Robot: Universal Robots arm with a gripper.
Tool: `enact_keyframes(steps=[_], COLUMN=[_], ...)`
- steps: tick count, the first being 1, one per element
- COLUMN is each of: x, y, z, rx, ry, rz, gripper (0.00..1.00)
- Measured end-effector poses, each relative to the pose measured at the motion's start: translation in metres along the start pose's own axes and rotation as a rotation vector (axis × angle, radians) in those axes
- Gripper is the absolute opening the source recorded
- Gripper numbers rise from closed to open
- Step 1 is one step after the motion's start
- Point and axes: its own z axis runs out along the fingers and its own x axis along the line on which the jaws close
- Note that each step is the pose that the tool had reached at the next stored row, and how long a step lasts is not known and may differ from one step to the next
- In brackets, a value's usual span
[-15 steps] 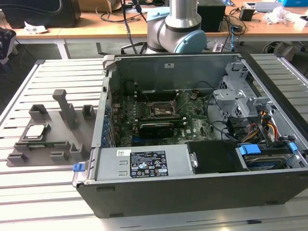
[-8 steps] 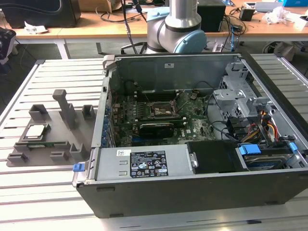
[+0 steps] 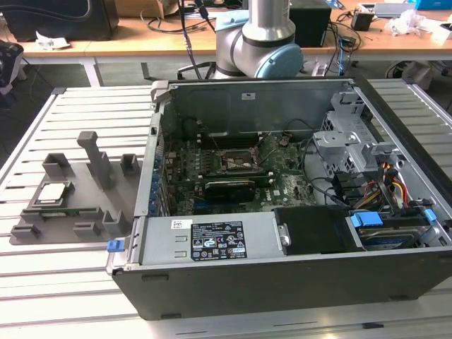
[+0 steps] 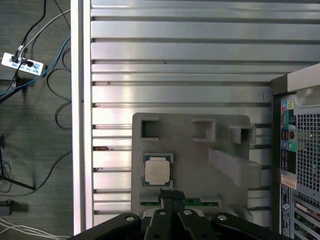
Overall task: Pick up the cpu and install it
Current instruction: 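Pick up the cpu and move it towards the insertion slot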
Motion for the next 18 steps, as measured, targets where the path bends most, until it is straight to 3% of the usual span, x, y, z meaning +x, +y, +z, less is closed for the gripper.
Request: enact_keyframes(steps=[2,3,8,11,12,13,14,18], x=[0.0,0.0,0.0,0.0,0.0,0.0,0.0,0.0], y=[0.0,0.0,0.0,0.0,0.0,0.0001,-0.0001,0.0], z=[0.0,0.0,0.0,0.0,0.0,0.0001,0.0001,0.0001], rx=[0.0,0.0,0.0,0.0,0.0,0.0078,0.029,0.0291], ry=[-0.0001,0.0,-0.0001,-0.0001,-0.0001,-0.0002,-0.0002,-0.0009], rz=[0.0,0.0,0.0,0.0,0.0,0.0,-0.002,-0.028], gripper=[0.17,0.29,0.65,0.71,0.78,0.78,0.78,0.78])
